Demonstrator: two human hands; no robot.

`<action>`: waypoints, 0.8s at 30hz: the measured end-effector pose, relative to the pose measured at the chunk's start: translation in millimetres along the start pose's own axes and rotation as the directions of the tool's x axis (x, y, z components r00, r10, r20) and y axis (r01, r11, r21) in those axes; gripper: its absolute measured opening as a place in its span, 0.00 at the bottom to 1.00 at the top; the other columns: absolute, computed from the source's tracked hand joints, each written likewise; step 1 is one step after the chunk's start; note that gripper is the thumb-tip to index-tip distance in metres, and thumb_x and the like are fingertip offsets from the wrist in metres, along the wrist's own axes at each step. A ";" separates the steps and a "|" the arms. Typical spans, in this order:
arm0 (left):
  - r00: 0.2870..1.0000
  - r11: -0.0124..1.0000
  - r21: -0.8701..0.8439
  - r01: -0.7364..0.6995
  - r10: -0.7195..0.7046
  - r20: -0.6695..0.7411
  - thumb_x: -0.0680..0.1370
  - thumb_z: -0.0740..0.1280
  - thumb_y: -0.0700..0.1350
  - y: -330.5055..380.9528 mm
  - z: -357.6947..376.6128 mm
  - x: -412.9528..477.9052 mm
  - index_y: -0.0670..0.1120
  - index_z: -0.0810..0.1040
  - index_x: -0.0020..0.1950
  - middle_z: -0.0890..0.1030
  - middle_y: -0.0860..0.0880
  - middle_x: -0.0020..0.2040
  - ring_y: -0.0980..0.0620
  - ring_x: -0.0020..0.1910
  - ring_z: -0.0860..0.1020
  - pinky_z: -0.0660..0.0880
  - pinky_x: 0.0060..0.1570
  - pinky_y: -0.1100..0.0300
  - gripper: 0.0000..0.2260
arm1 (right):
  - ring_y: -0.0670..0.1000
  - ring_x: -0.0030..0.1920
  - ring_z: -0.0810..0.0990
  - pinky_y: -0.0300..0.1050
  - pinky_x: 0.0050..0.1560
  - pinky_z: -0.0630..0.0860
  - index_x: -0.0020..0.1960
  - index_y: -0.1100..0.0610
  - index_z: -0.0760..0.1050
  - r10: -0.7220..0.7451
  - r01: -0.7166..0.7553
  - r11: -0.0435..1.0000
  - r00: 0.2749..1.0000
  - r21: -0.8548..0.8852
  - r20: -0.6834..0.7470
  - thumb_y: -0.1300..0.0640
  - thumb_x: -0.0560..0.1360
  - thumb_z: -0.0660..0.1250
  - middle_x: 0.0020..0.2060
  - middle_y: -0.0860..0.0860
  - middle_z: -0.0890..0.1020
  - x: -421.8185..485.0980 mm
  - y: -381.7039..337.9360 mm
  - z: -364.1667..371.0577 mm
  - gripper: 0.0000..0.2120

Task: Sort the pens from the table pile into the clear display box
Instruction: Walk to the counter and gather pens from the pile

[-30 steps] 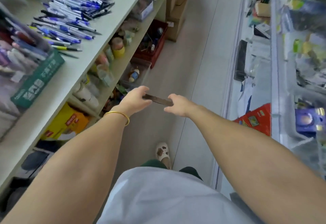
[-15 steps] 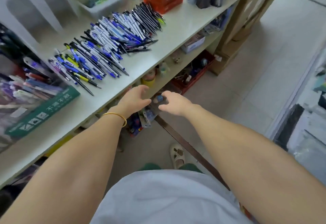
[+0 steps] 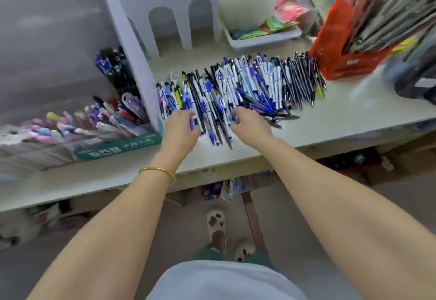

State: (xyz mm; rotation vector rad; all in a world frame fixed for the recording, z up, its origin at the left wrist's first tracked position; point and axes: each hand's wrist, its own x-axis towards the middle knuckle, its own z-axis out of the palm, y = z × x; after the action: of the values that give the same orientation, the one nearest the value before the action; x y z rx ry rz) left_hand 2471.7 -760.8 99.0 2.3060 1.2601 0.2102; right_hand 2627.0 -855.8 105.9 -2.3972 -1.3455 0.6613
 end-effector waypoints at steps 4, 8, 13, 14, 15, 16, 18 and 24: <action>0.993 0.994 0.032 0.104 -0.102 -0.060 0.78 0.64 0.42 -6.9 6.3 30.4 0.38 0.70 0.63 0.69 0.39 0.63 0.41 0.63 0.67 0.67 0.62 0.51 0.15 | 0.54 0.51 0.79 0.46 0.43 0.72 0.70 0.55 0.69 0.003 -0.002 1.000 0.999 0.031 -0.051 0.61 0.79 0.61 0.61 0.53 0.77 40.6 -15.2 2.9 0.19; 0.961 0.960 0.066 0.273 -0.270 -0.050 0.80 0.63 0.51 -5.7 7.8 62.0 0.36 0.56 0.73 0.59 0.36 0.72 0.39 0.71 0.59 0.61 0.69 0.48 0.29 | 0.52 0.45 0.77 0.45 0.43 0.70 0.69 0.56 0.70 0.017 -0.013 0.998 0.997 0.060 -0.074 0.60 0.79 0.62 0.64 0.54 0.74 76.7 -26.1 -0.2 0.18; 0.917 0.896 0.191 0.400 -0.393 -0.072 0.81 0.55 0.58 -9.0 14.0 88.1 0.34 0.47 0.76 0.56 0.33 0.75 0.36 0.73 0.59 0.62 0.71 0.47 0.36 | 0.54 0.48 0.78 0.52 0.48 0.77 0.65 0.57 0.73 0.013 -0.003 0.994 0.996 0.109 -0.088 0.60 0.78 0.61 0.57 0.54 0.78 101.2 -33.0 2.9 0.16; 0.916 0.887 0.228 0.401 -0.394 -0.080 0.82 0.53 0.59 -8.5 16.1 89.5 0.33 0.46 0.76 0.55 0.33 0.75 0.36 0.73 0.59 0.61 0.71 0.47 0.36 | 0.53 0.48 0.78 0.53 0.49 0.78 0.66 0.57 0.72 0.017 -0.006 0.992 0.996 0.126 -0.082 0.60 0.78 0.61 0.56 0.54 0.78 104.4 -33.2 3.7 0.16; 0.914 0.878 0.255 0.405 -0.396 -0.088 0.82 0.52 0.59 -8.5 18.7 91.0 0.33 0.46 0.76 0.55 0.33 0.75 0.36 0.73 0.59 0.61 0.71 0.48 0.36 | 0.53 0.47 0.78 0.53 0.49 0.77 0.66 0.57 0.72 0.019 -0.007 0.990 0.997 0.142 -0.079 0.60 0.78 0.61 0.56 0.54 0.78 107.5 -33.2 4.6 0.16; 0.909 0.870 0.265 0.416 -0.406 -0.093 0.82 0.51 0.59 -8.2 22.0 92.0 0.33 0.46 0.77 0.55 0.33 0.76 0.36 0.73 0.59 0.61 0.71 0.48 0.36 | 0.52 0.47 0.77 0.53 0.49 0.77 0.67 0.57 0.72 0.020 -0.008 0.988 0.997 0.156 -0.075 0.59 0.79 0.61 0.56 0.54 0.78 110.3 -33.2 5.4 0.17; 0.892 0.852 0.265 0.451 -0.443 -0.091 0.82 0.50 0.60 -8.3 30.6 91.5 0.34 0.46 0.77 0.56 0.33 0.75 0.37 0.72 0.60 0.60 0.70 0.48 0.36 | 0.50 0.44 0.76 0.51 0.49 0.77 0.67 0.58 0.71 0.030 -0.017 0.983 0.997 0.182 -0.067 0.59 0.79 0.61 0.56 0.54 0.78 113.9 -33.1 6.9 0.17; 0.879 0.843 0.252 0.476 -0.449 -0.157 0.80 0.54 0.63 -9.1 42.2 95.5 0.36 0.51 0.76 0.64 0.38 0.70 0.40 0.66 0.65 0.65 0.66 0.49 0.37 | 0.50 0.45 0.77 0.55 0.52 0.77 0.65 0.57 0.71 0.059 -0.043 0.966 0.997 0.254 -0.054 0.59 0.79 0.60 0.55 0.53 0.78 122.8 -30.4 10.8 0.15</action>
State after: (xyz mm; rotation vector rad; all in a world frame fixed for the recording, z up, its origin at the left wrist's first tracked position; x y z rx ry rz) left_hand 2533.6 -693.0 48.5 2.1456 1.9640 -0.0396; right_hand 2655.0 -734.3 82.0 -2.2341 -1.1051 0.7204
